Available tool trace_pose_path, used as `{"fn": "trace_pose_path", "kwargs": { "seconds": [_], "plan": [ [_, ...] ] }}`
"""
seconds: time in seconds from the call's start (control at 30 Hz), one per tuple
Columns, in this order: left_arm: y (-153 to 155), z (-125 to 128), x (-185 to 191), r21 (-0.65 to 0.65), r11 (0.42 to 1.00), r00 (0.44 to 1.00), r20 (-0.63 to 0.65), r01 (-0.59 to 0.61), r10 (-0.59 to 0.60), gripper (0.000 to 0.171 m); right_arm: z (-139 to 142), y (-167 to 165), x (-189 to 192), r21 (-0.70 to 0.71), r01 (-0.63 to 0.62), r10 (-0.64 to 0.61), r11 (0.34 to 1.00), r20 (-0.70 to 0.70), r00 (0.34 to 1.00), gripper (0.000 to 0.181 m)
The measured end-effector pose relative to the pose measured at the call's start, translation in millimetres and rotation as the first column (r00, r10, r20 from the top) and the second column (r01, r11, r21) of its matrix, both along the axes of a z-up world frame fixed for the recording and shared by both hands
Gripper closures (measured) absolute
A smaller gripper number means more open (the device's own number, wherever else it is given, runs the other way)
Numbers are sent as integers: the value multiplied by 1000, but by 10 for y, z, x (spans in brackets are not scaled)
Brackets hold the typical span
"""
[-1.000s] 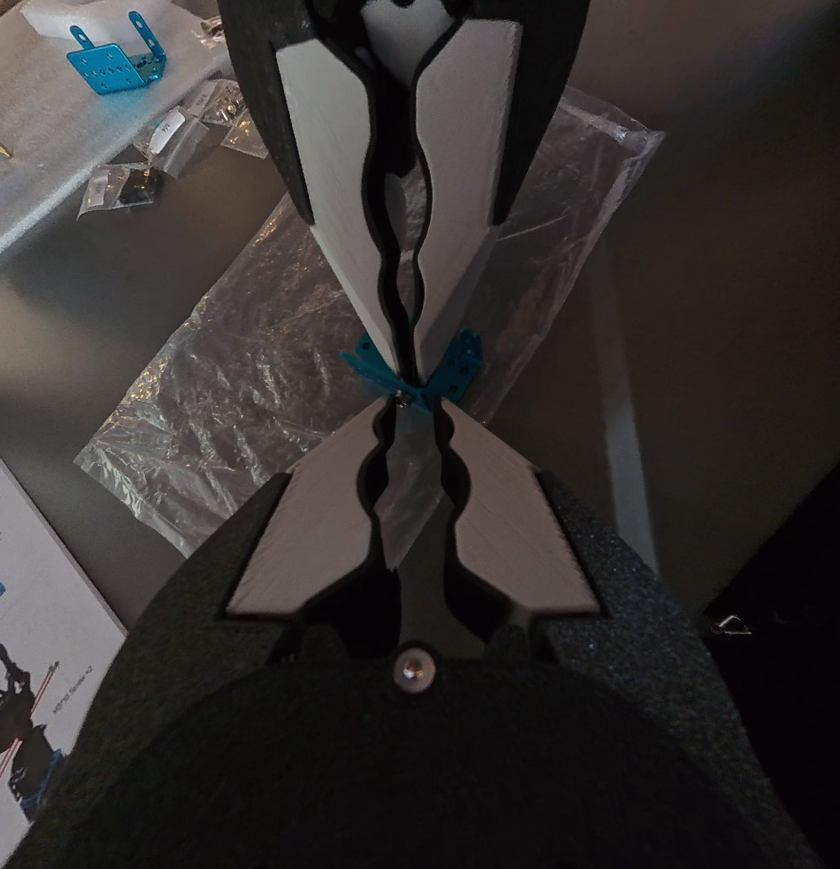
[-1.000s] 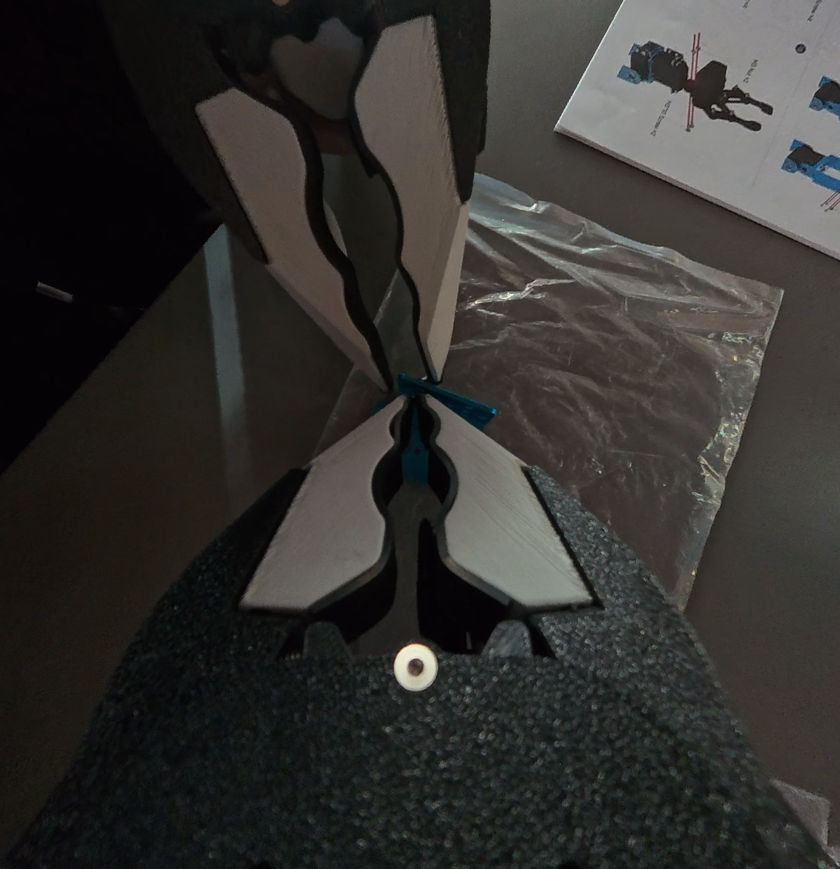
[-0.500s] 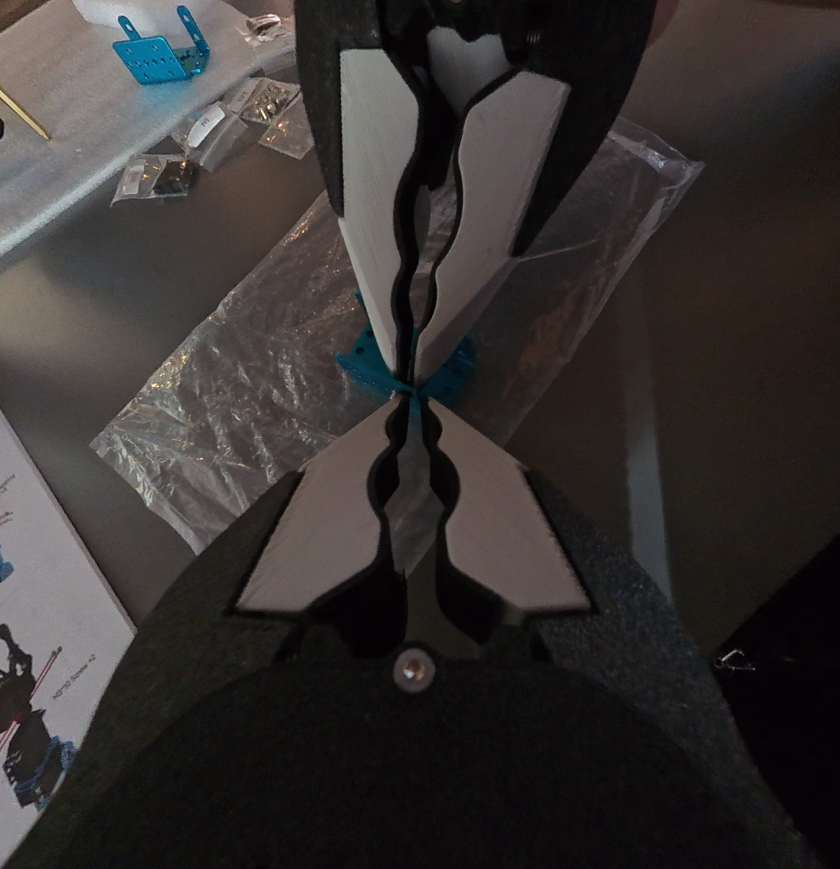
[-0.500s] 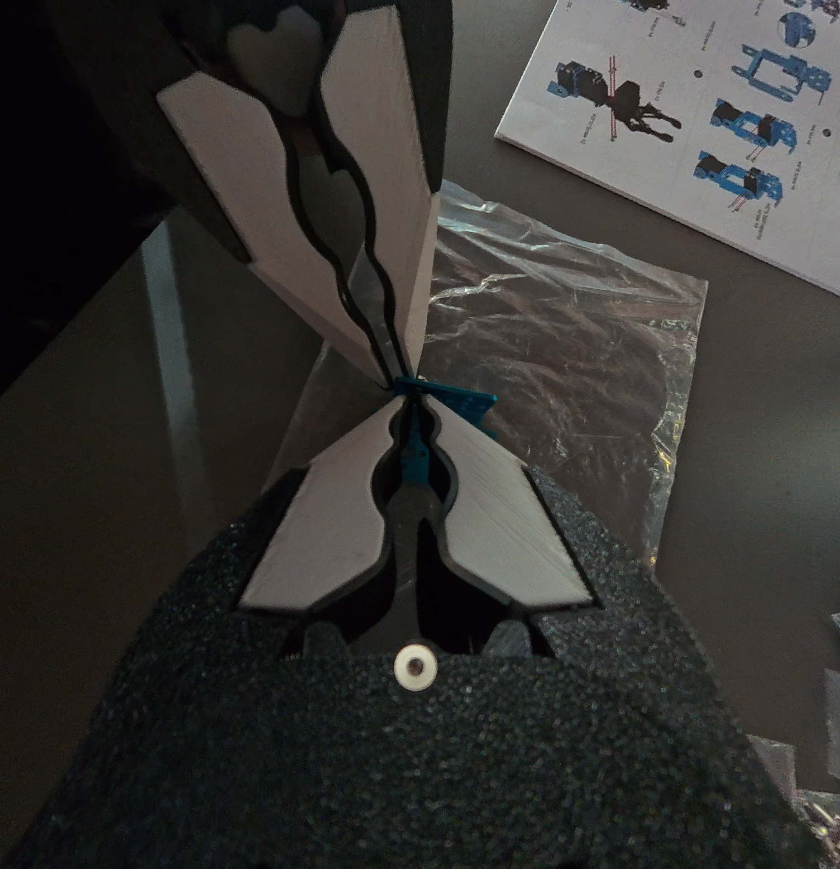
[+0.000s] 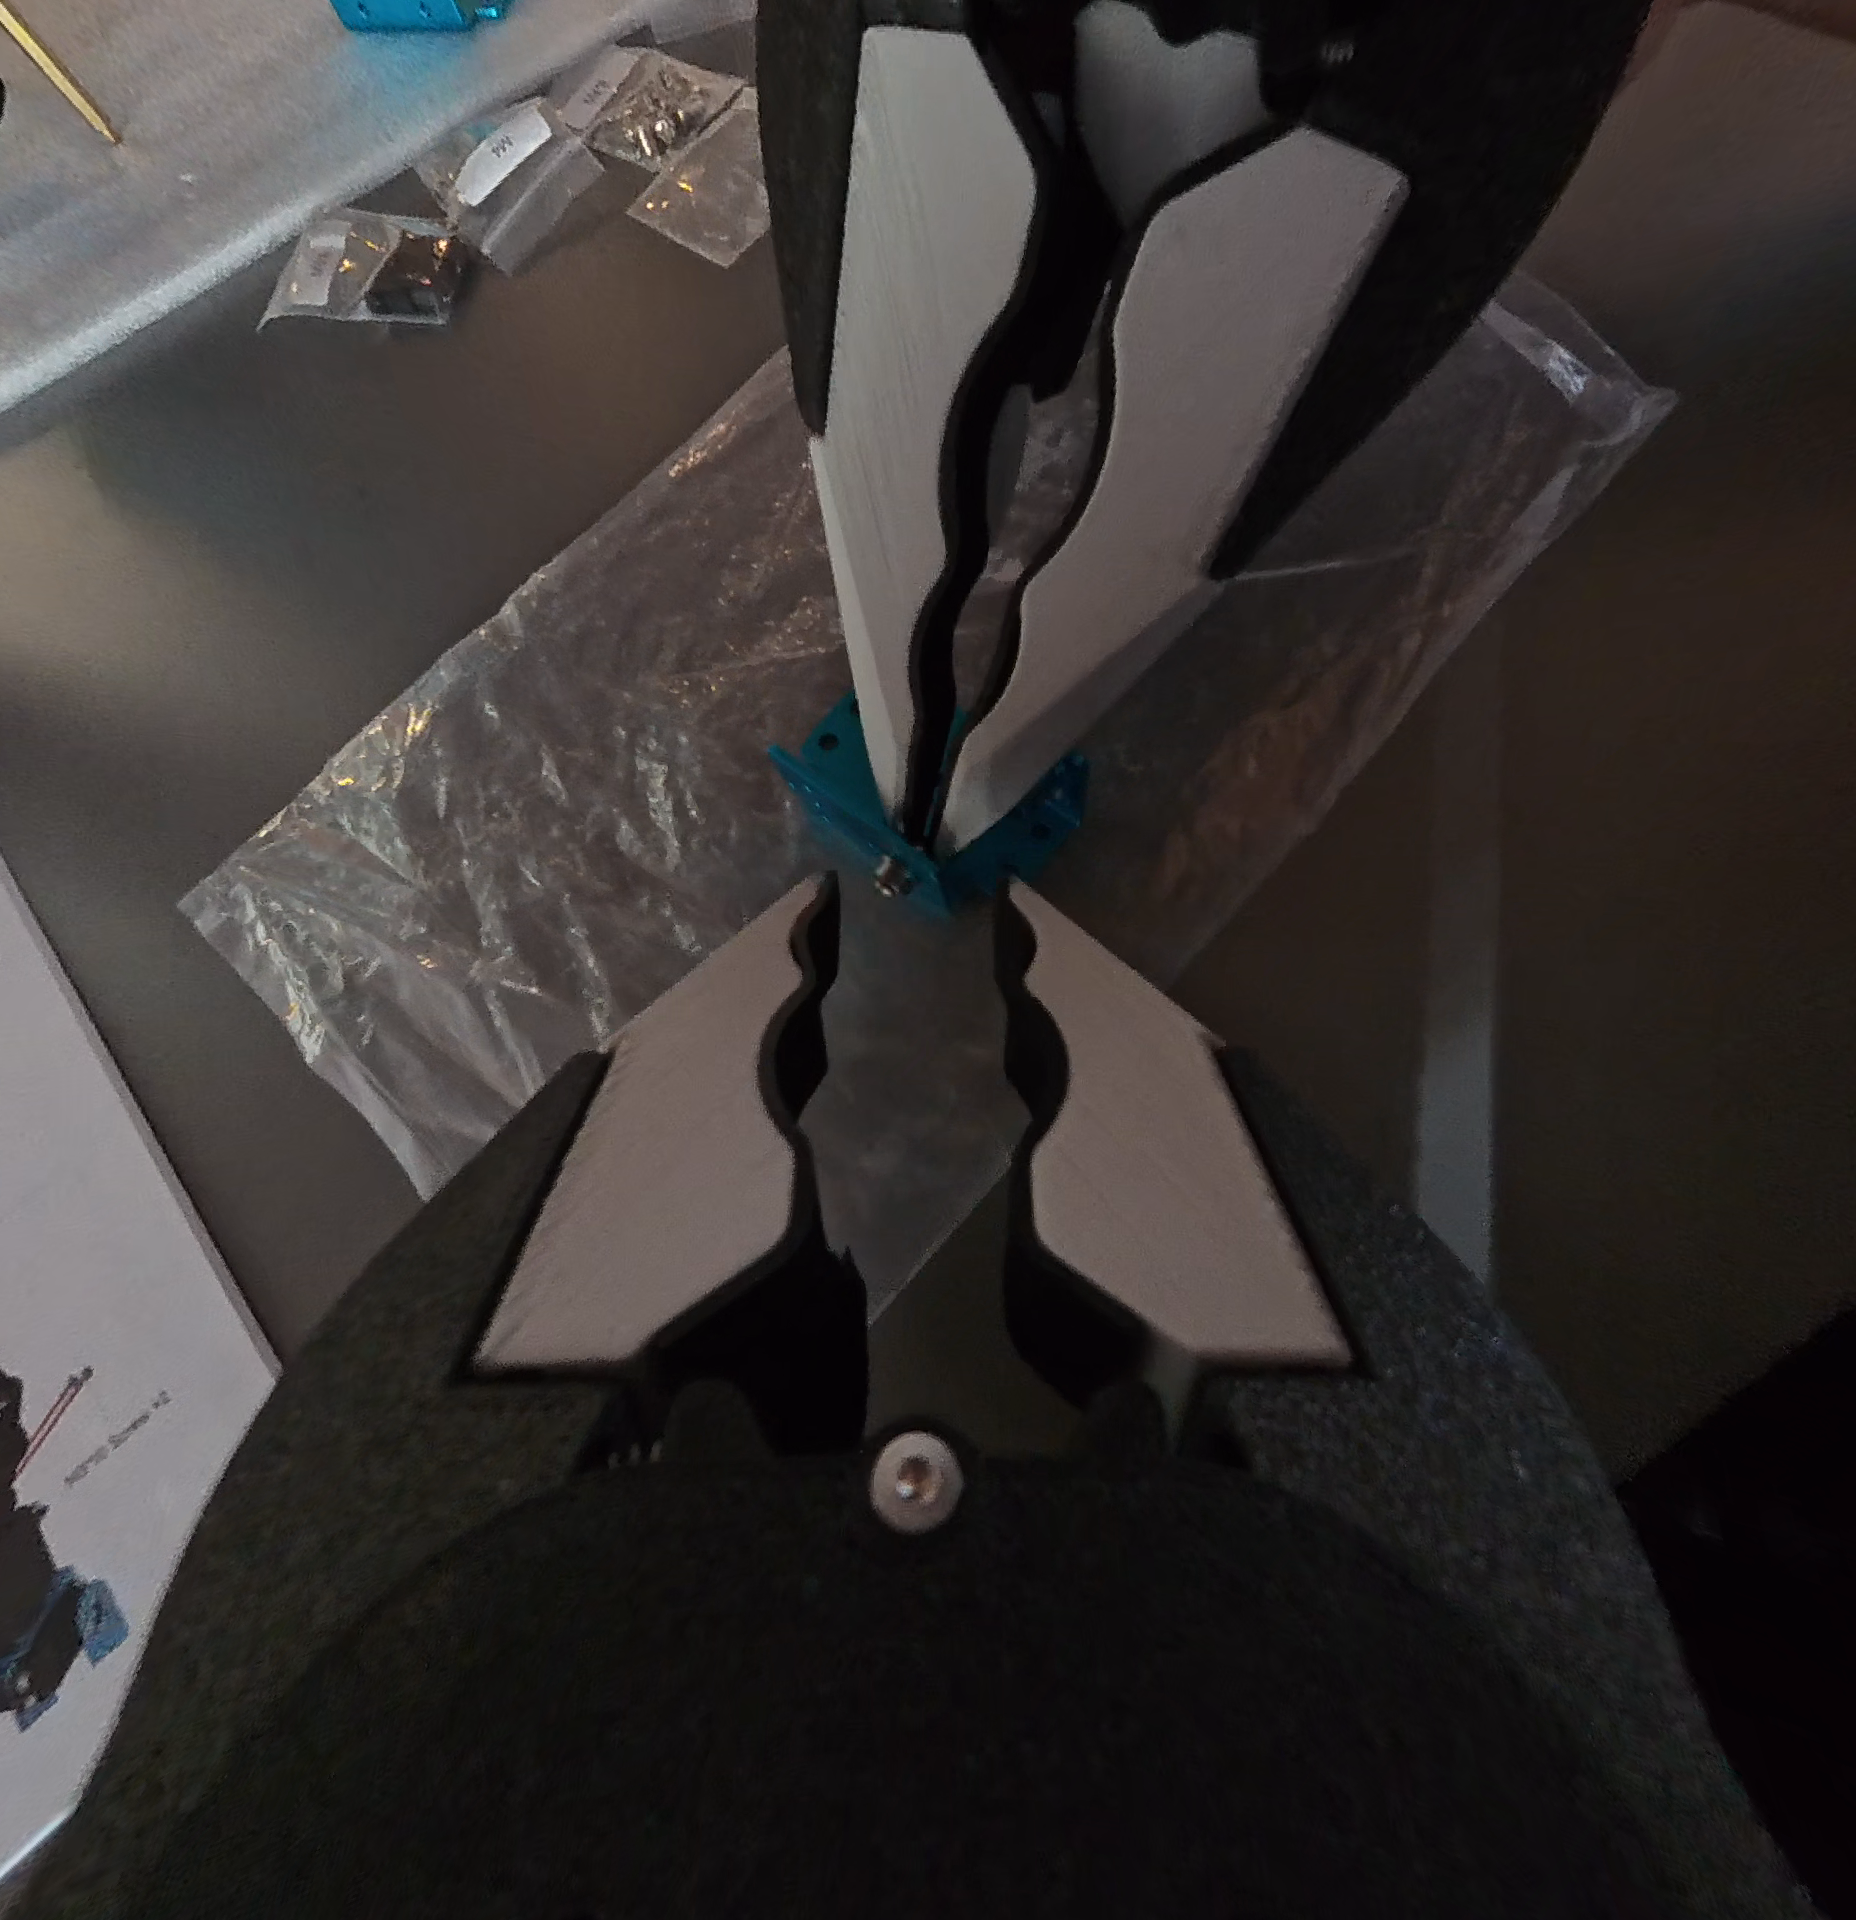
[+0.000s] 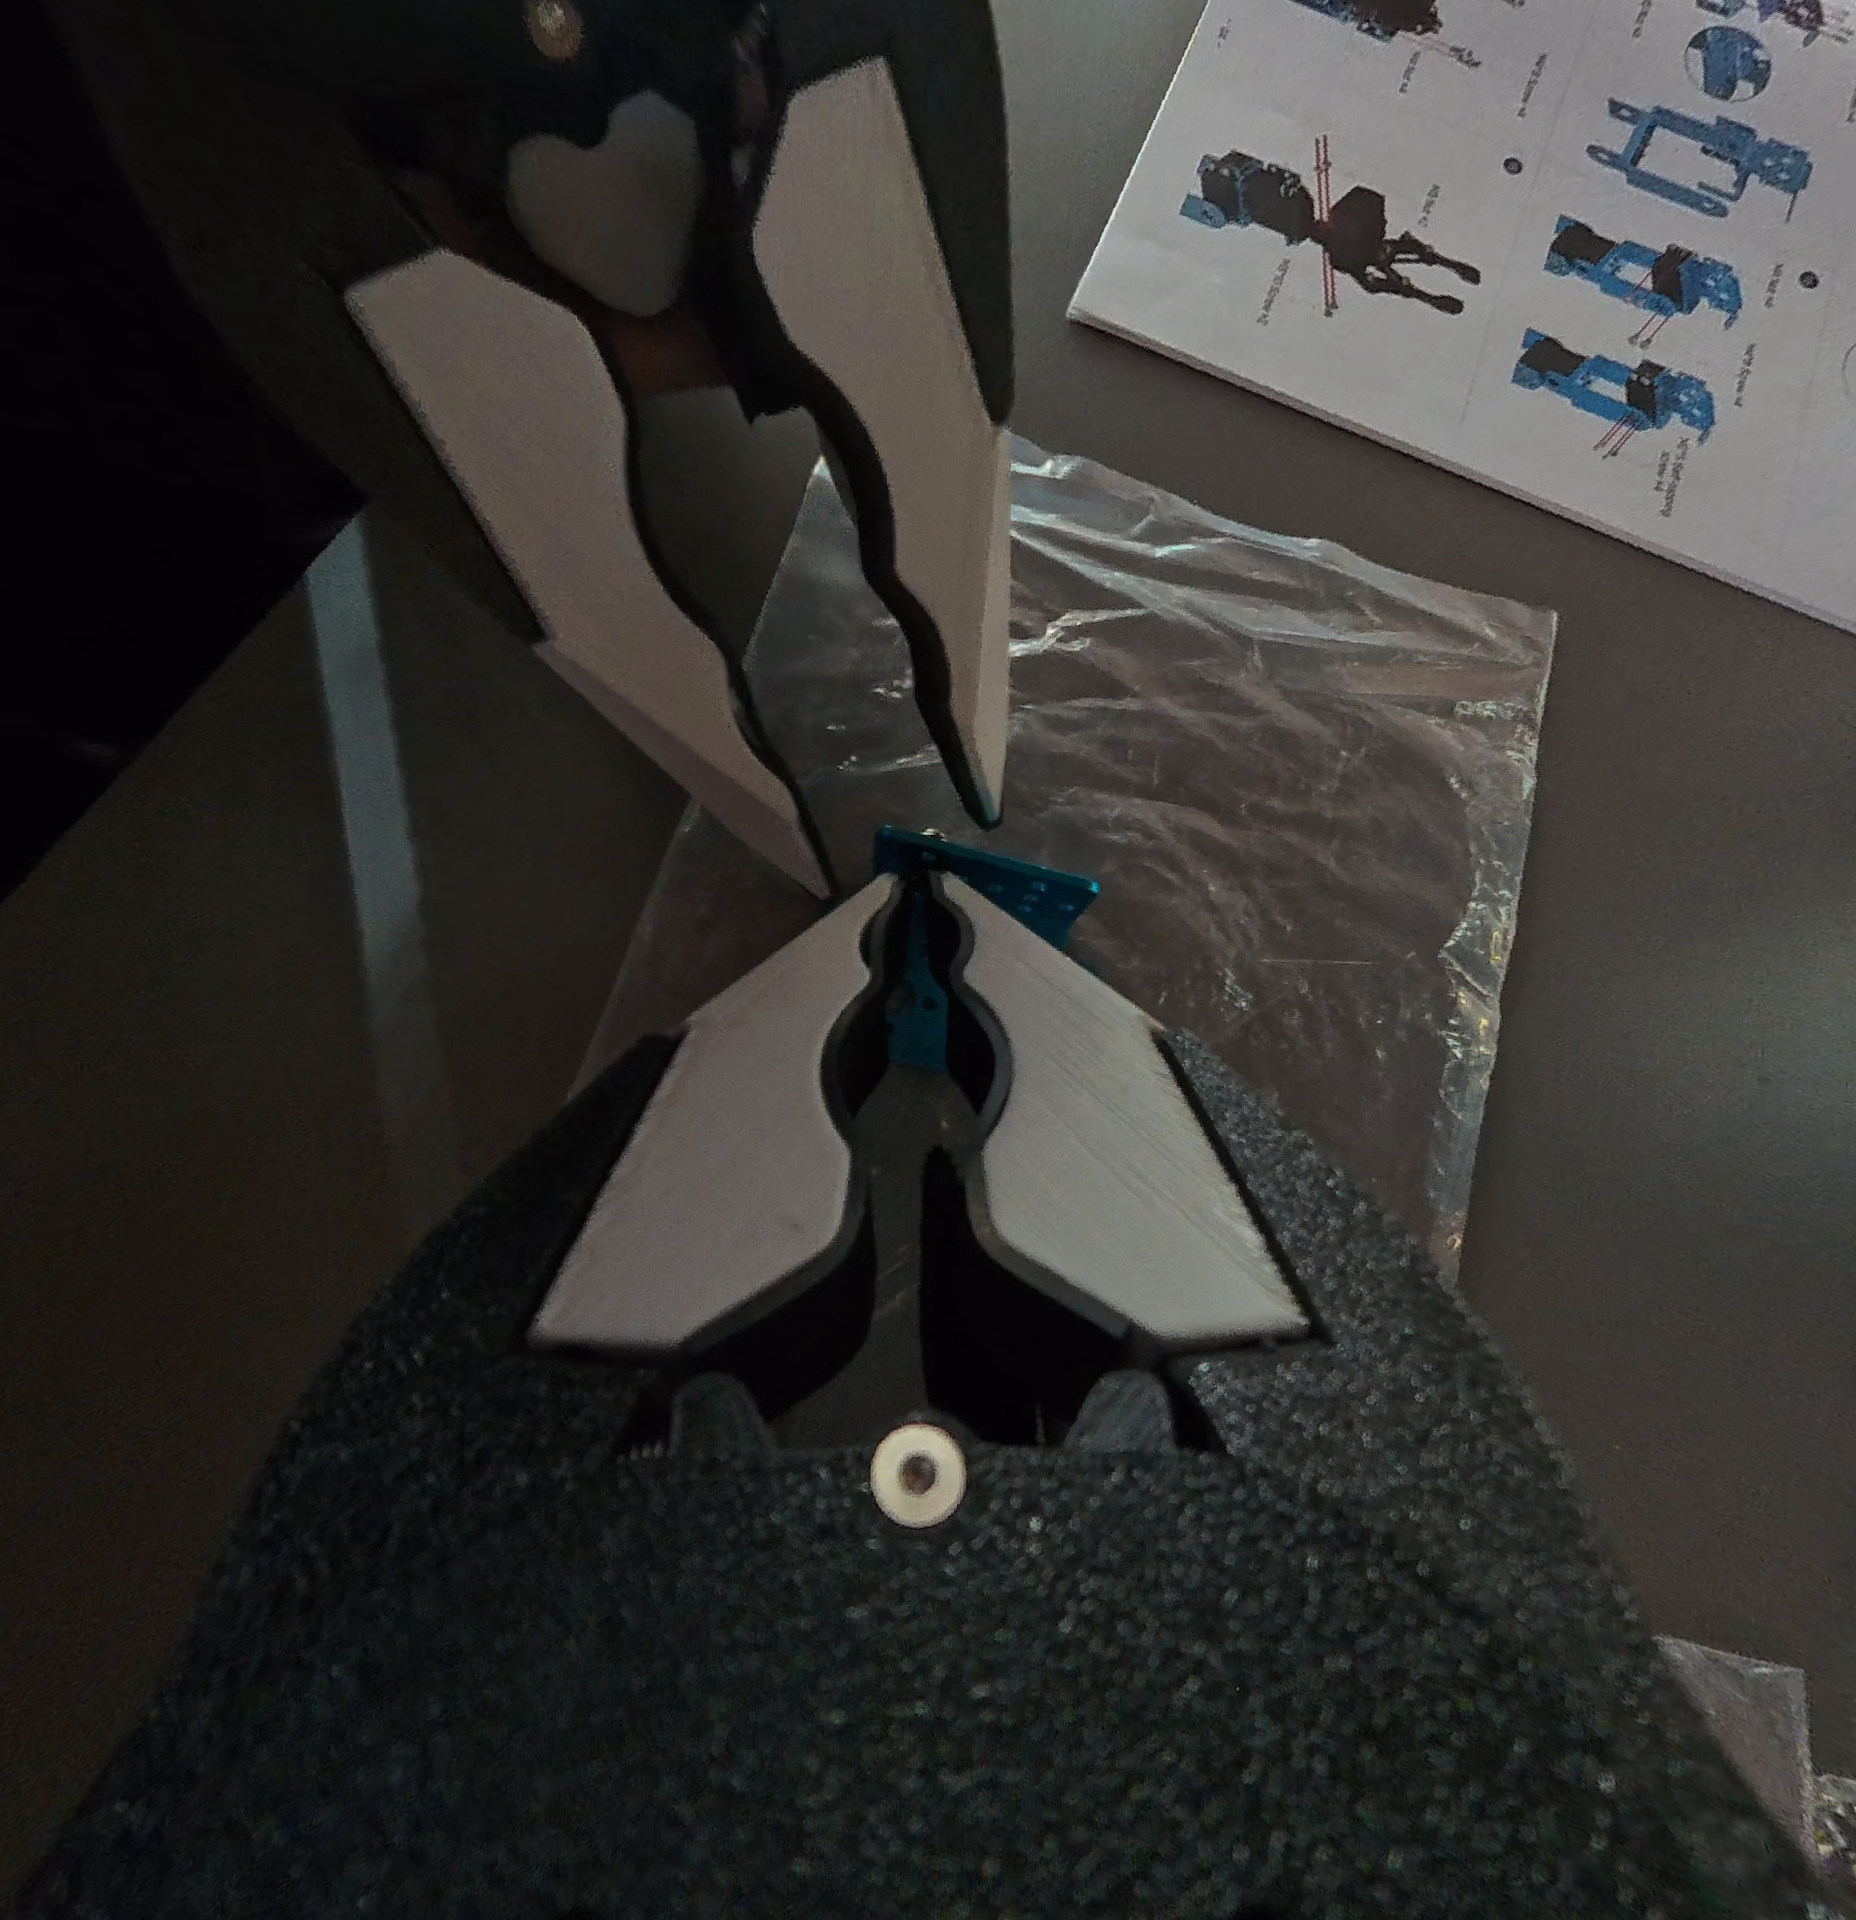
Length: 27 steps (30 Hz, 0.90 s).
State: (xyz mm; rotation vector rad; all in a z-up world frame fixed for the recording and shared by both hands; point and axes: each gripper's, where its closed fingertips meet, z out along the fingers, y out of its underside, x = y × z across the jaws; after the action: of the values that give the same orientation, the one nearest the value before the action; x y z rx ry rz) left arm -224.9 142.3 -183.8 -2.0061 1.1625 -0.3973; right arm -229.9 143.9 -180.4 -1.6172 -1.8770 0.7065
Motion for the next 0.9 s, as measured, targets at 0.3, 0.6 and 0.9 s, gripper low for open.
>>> {"fn": "trace_pose_path", "kwargs": {
  "seconds": [0.3,0.6,0.9],
  "plan": [
    [77,-25,24,23,1000,999,-39,-6,7,157,18,40,-16,20,17,-17,1000,-18,1000,180],
    [71,-23,13,21,1000,999,-33,9,-8,157,12,82,-13,43,26,-24,999,-32,999,177],
    [68,-24,11,25,1000,999,-36,10,-9,157,-22,99,-5,26,39,-39,999,-19,999,177]
  ]
}}
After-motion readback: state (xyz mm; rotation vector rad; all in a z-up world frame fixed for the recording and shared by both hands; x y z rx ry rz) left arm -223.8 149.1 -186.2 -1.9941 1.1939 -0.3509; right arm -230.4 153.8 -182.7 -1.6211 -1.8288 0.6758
